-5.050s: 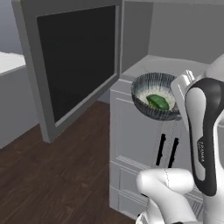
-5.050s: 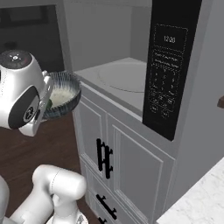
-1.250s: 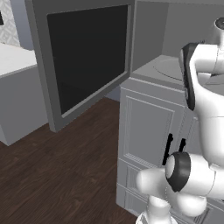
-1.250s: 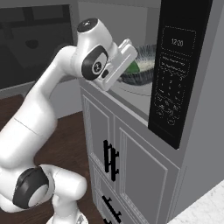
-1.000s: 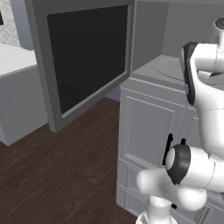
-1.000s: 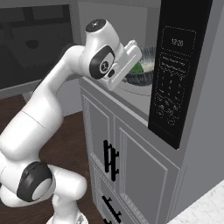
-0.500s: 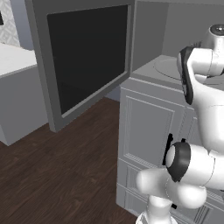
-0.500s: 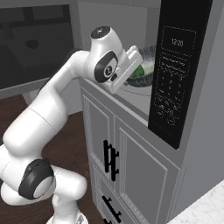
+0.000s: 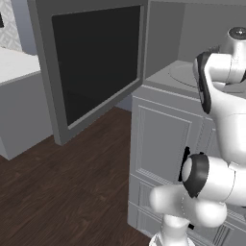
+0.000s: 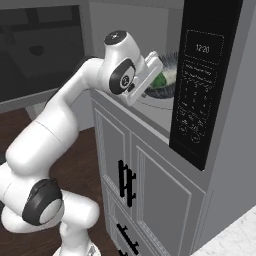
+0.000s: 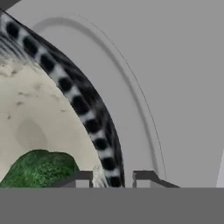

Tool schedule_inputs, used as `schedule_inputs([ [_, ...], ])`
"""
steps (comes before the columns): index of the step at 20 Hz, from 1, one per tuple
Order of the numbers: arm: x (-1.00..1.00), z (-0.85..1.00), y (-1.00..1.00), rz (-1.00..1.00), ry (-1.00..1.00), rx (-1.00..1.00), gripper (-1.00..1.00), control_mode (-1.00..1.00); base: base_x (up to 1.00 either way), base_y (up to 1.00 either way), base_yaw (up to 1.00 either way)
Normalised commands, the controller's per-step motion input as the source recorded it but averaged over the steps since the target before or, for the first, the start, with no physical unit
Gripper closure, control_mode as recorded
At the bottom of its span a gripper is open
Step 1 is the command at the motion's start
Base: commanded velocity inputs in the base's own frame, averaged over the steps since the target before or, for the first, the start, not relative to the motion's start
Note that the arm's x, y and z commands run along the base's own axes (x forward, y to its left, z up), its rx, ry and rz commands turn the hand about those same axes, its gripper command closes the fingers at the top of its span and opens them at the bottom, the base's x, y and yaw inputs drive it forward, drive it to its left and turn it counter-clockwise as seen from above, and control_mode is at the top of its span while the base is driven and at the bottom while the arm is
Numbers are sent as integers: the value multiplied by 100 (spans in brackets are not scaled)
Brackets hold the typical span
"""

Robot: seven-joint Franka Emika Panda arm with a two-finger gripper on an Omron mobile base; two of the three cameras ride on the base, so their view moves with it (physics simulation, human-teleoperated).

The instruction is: Pick the broccoli from the sink and place it in the bowl. Then pick the bowl and place it in the microwave. Then close the microwave door and press the start button.

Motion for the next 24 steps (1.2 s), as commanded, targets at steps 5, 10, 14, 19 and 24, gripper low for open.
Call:
schedule_inputs([
  [5, 2, -1, 11, 5, -22, -4, -100, -100, 0, 0, 0],
  [10, 0, 0, 39, 6, -34, -14, -100, -100, 0, 0, 0],
  [14, -8, 6, 49, 5, -33, -12, -100, -100, 0, 0, 0],
  [19, -67, 50, 32, 2, -14, -1, -100, -100, 0, 0, 0],
  [24, -85, 50, 32, 1, 0, 0, -100, -100, 0, 0, 0],
])
